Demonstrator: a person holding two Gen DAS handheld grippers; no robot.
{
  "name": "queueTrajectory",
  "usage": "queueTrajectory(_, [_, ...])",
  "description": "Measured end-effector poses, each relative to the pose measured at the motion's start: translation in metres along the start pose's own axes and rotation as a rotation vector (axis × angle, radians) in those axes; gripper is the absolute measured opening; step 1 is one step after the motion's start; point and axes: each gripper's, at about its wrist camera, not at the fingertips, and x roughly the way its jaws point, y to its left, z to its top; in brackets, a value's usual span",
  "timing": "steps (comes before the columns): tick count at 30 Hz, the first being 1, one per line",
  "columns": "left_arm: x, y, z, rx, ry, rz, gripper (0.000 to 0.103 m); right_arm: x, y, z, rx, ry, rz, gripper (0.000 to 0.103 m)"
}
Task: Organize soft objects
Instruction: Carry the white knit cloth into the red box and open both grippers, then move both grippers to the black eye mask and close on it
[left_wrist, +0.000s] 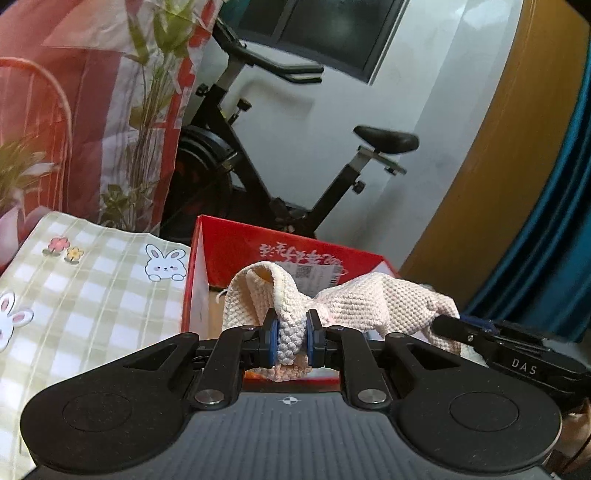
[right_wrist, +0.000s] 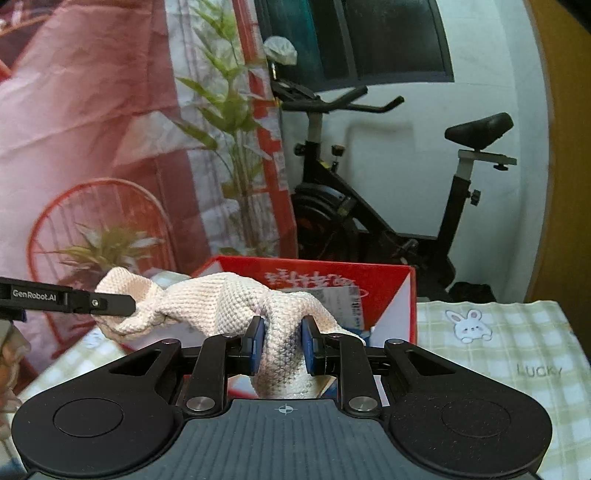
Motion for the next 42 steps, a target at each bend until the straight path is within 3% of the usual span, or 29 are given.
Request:
queueTrajectory(7, [0.034, -0.001, 0.001, 0.059, 0.085, 0.041, 0.016, 0.044, -0.012, -0.011, 0.032, 0.092, -0.053, 0.021])
queueTrajectory(14, [0.044, 0.002, -0.006, 0.084, 0.120, 0.054, 0.021, 0.053, -0.016, -0.024, 0.038, 0.115, -0.081, 0.025])
queueTrajectory(16, [0.042, 0.003, -0.007, 0.091, 0.117, 0.053, 0.033, 0.050, -0.018, -0.026, 0.042, 0.115, -0.079, 0.026])
queueTrajectory(18, [0.038, 0.000, -0.007, 0.095, 0.109, 0.046, 0.037, 0.047, -0.017, -0.026, 0.039, 0.108, -0.078, 0.026])
queueTrajectory(25, [0.014, -0.008, -0.009, 0.112, 0.085, 0.024, 0.037, 0.017, 0.000, -0.028, 0.018, 0.048, -0.045, 0.027])
queueTrajectory(31, [-0.021, -0.012, -0.031, 0.088, 0.074, -0.026, 0.038, -0.018, 0.016, -0.042, 0.037, 0.002, 0.008, 0.027])
queueTrajectory(38, [-0.043, -0.008, -0.076, 0.051, 0.116, -0.041, 0.039, -0.042, 0.024, -0.085, 0.067, 0.054, 0.028, 0.029])
queueTrajectory(42, [-0.046, 0.003, -0.098, 0.008, 0.144, -0.017, 0.050, -0.047, 0.020, -0.116, 0.108, 0.121, 0.012, 0.038])
